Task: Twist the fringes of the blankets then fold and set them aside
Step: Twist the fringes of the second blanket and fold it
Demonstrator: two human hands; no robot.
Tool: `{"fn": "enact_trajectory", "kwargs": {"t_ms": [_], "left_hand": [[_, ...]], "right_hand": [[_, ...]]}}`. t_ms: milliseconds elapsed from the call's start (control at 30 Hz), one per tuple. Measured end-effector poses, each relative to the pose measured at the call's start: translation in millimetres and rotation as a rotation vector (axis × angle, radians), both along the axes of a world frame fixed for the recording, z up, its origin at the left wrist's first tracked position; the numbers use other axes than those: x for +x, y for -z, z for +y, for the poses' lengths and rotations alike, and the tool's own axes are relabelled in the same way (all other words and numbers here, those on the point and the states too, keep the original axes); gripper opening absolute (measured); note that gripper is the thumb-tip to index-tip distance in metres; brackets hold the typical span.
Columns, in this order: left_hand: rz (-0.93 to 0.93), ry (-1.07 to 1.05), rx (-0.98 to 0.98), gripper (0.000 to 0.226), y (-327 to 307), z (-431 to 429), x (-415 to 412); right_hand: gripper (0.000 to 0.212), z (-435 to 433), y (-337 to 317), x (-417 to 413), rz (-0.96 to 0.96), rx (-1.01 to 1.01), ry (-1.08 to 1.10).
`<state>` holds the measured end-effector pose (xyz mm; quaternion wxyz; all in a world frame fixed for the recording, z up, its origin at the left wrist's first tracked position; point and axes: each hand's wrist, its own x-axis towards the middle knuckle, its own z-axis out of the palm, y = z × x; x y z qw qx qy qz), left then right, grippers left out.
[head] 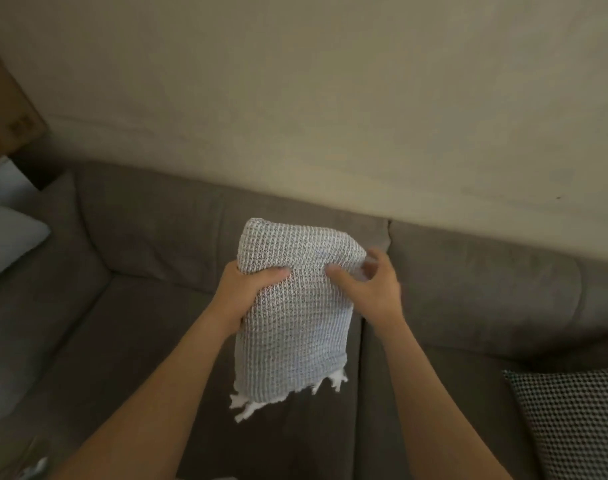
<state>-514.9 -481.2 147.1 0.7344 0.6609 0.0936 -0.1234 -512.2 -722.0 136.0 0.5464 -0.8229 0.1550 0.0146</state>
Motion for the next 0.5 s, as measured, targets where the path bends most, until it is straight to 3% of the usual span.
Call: {"fn": "enact_trajectory", "kwargs": {"t_ms": [167,200,267,333,400,500], "left_hand": [[0.099,0.076,-0.212,0.041,-15.7,58.5,-7.6],[0.118,0.107,-0.245,0.034,-19.4,69.3,-9.8],[0.143,0.161,-0.308,0.024,-23.8,88.7,-12.4],[0.122,0.198,-0.384,0.045,-25.5,102.1,-13.0],[0.086,0.199,-0.461,0.068,-25.6,112.3,-11.2],[0.051,0.189,-0.545,0.054,-27.1,120.2,-8.2]], "right_hand": [[0.067,68.5,15.4,-14.6,0.081,0.577,-0.181],[0.070,73.3,17.4,-16.6,0.101,0.636,-0.240],[0.097,82.9,21.6,-17.4,0.202,0.755,-0.337],[0.121,95.0,22.2,-16.8,0.289,0.821,-0.433],[0.123,107.7,27.2,-12.2,0.317,0.844,-0.492],[0.120,121.1,27.7,-7.0,0.348,0.910,-0.553]]}}
